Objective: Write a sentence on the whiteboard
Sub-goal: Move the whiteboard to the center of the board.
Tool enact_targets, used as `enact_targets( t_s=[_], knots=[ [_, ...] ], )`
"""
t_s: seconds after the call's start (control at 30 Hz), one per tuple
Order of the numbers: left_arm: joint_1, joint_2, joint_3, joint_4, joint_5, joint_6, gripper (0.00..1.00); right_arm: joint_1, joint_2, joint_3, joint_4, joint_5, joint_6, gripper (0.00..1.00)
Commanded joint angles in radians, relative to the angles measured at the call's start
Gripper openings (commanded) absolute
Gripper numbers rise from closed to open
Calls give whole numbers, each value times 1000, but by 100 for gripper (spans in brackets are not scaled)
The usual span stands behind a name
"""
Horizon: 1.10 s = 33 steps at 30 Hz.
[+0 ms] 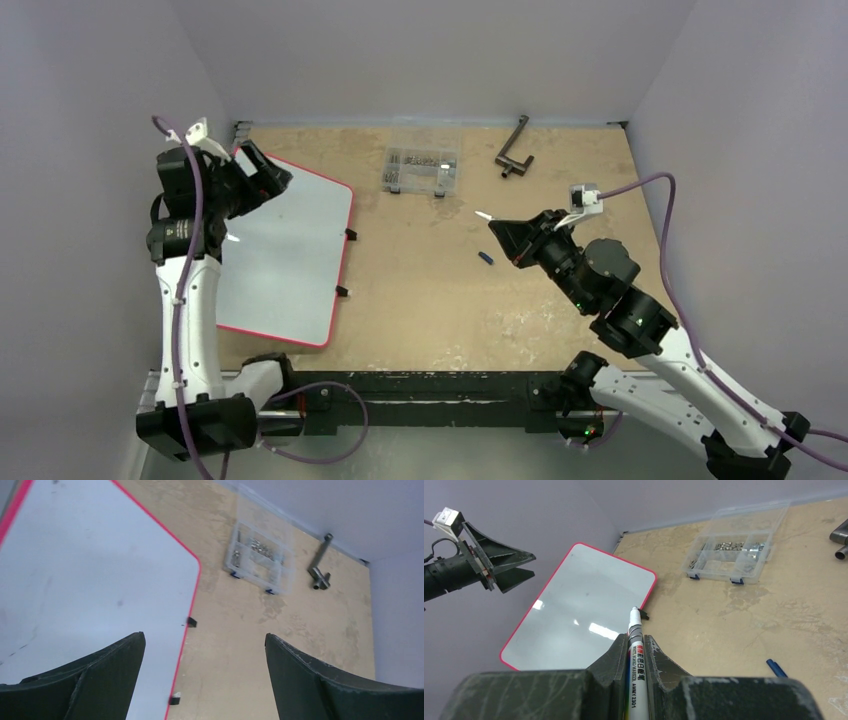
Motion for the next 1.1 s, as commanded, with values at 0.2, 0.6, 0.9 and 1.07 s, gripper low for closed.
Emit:
enact_targets(
  t_s=[0.2, 0.6, 0.9, 1.07],
  knots=[
    [307, 78, 44, -84, -68, 19, 89, -3, 36, 10, 52, -63, 11, 0],
    [503, 251, 11, -15, 45, -31, 90, -3, 72, 47, 42, -114, 9, 0],
    [526, 376, -16, 26, 242, -63, 90, -4, 44, 47, 0, -96, 16, 0],
    [520, 407, -44, 63, 325, -79, 87, -4, 22, 40, -14, -94, 24, 0]
  ],
)
